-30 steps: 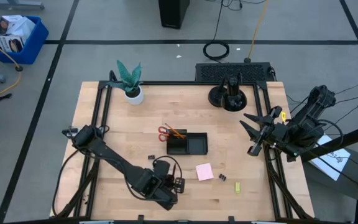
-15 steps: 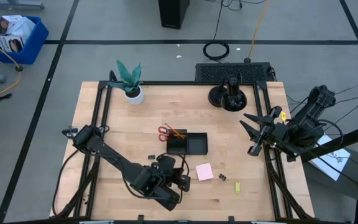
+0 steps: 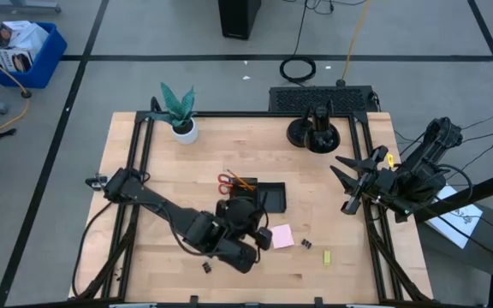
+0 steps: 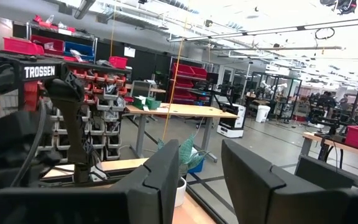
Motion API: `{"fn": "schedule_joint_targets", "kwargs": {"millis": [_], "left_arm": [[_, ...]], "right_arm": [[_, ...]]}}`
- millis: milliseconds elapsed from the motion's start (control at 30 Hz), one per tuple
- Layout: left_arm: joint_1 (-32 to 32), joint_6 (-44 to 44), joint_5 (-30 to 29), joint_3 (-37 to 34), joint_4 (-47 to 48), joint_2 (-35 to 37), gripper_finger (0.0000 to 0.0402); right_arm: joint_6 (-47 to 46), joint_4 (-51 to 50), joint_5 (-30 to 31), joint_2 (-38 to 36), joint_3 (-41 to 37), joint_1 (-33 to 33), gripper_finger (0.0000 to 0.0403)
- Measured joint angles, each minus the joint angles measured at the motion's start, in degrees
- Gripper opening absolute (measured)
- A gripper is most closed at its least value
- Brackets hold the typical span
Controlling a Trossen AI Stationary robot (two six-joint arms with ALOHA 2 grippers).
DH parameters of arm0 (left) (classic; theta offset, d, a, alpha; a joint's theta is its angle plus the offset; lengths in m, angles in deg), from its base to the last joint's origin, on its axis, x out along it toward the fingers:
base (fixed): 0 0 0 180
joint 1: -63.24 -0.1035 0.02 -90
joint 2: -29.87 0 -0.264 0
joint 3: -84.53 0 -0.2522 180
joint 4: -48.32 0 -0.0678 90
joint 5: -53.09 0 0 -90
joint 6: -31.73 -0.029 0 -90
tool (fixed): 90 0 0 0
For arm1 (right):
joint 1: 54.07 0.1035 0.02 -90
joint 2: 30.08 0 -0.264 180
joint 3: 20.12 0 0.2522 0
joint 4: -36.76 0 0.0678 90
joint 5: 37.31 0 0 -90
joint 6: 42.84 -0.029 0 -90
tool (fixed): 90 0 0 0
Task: Pick and place office supplies into organizer
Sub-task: Put the black pen into the desk organizer
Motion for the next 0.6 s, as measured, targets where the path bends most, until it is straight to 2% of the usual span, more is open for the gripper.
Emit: {"fn": "schedule_joint_targets", "kwargs": {"millis": [333, 600], "left_arm": [[-2.8, -11.2, -9.8, 2.6, -0.1, 0.0, 0.0012], [-5.4, -17.8, -13.8, 2.6, -0.1, 0.0, 0.0013]], "right_arm": [[0.1, 0.0, 0.0, 0.0, 0.0, 0.0, 0.0116], [0.1, 0.0, 0.0, 0.0, 0.0, 0.0, 0.0116]]}}
